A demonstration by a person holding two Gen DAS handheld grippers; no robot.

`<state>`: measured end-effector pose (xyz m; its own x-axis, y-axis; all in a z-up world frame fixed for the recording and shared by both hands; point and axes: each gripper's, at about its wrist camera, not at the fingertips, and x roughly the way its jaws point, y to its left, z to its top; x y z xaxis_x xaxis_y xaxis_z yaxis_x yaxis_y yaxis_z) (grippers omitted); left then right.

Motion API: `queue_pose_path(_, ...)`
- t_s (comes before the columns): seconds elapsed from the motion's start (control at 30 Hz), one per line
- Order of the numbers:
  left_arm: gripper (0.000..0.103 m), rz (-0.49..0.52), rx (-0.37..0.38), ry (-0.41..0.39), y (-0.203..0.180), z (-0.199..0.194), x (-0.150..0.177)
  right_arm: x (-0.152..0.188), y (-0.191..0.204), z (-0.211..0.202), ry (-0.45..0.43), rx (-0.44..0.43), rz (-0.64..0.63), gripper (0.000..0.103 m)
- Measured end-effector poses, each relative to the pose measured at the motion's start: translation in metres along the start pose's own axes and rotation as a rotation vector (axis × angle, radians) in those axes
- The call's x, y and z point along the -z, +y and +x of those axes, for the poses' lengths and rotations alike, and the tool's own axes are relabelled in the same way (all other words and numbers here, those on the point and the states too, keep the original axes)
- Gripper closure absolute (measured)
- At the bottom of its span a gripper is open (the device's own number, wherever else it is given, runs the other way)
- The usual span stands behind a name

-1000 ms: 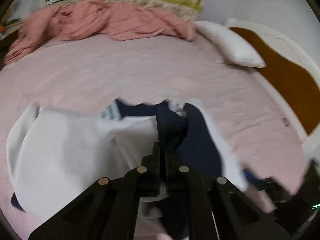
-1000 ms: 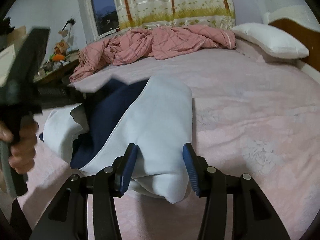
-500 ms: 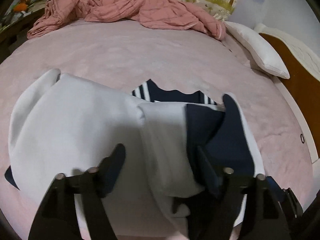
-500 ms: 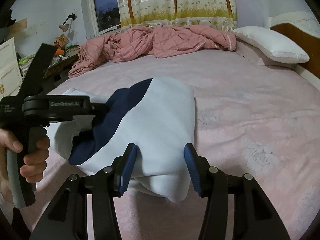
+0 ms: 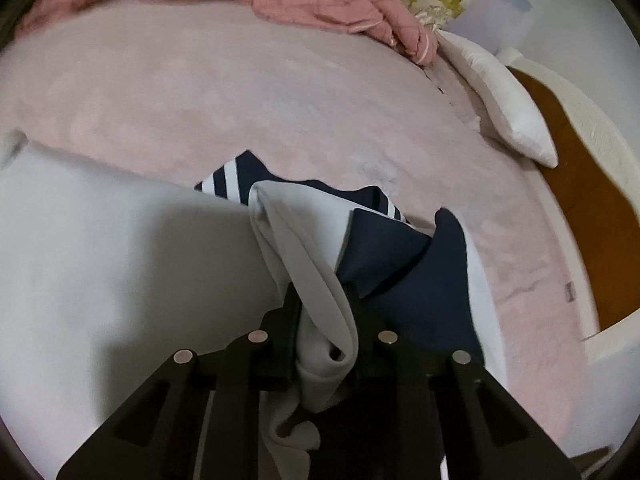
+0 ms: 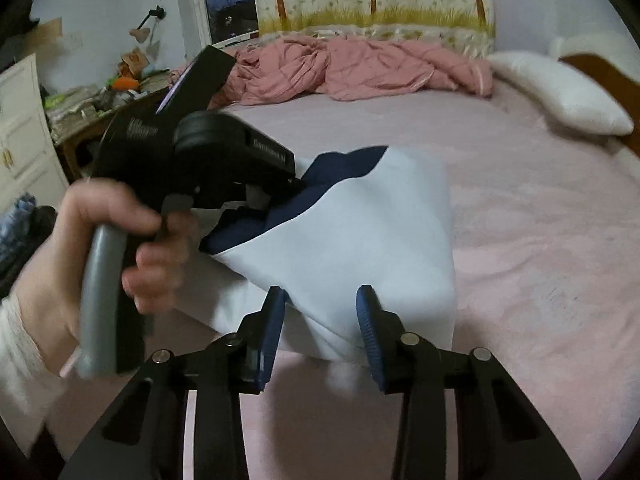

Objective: Fold large clothes

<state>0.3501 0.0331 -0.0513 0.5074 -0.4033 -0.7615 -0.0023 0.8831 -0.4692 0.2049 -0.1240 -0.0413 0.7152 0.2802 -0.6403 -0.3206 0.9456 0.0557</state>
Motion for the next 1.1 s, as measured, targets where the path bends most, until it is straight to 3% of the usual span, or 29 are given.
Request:
queue_pose_path(0.07, 0.084, -0.016, 0.04, 0.012, 0.008, -0.004, 0.003, -0.001, -0.004, -0.008, -0.024, -0.022, 0.032, 0.062)
queue_pose_path(0.17, 0.079, 0.052, 0.049, -0.015, 0.008, -0.018, 0.016, -0.004, -0.016, -0.018, -0.038, -0.013, 0.071, 0.062)
queue_pose_path(0.27, 0.079, 0.053, 0.109, -0.153, 0.016, -0.06, 0.025, -0.009, -0.029, -0.025, -0.063, 0.006, 0.097, 0.062)
queue_pose_path(0.33, 0.074, 0.09, 0.091, -0.255, 0.016, -0.098, 0.03, -0.011, -0.036, -0.027, -0.065, 0.017, 0.107, 0.062)
queue_pose_path(0.43, 0.053, 0.175, -0.028, -0.37, 0.019, -0.146, 0.046, -0.012, -0.04, -0.028, -0.069, 0.043, 0.1, 0.062)
queue_pose_path(0.57, 0.017, 0.17, -0.263, -0.478, 0.043, -0.189, 0.071, -0.013, -0.043, -0.028, -0.07, 0.051, 0.112, 0.062)
queue_pose_path(0.63, 0.01, 0.201, -0.363, -0.523, 0.054, -0.2, 0.087, -0.014, -0.043, -0.029, -0.071, 0.035, 0.124, 0.062)
queue_pose_path(0.7, 0.003, 0.179, -0.398, -0.499, 0.068, -0.2, 0.096, -0.014, -0.041, -0.031, -0.07, 0.028, 0.112, 0.062)
queue_pose_path(0.83, 0.002, -0.073, -0.24, -0.326, 0.112, -0.182, 0.099, -0.015, -0.032, -0.04, -0.096, 0.048, 0.078, 0.062)
queue_pose_path(0.97, 0.003, -0.229, -0.13, -0.205, 0.136, -0.158, 0.104, -0.02, -0.027, -0.05, -0.125, 0.051, 0.054, 0.062)
queue_pose_path(1.03, 0.003, -0.321, -0.037, -0.183, 0.151, -0.146, 0.101, -0.021, -0.026, -0.054, -0.134, 0.054, 0.047, 0.062)
queue_pose_path(1.1, 0.003, -0.369, 0.01, -0.215, 0.164, -0.136, 0.093, -0.021, -0.027, -0.056, -0.142, 0.057, 0.049, 0.062)
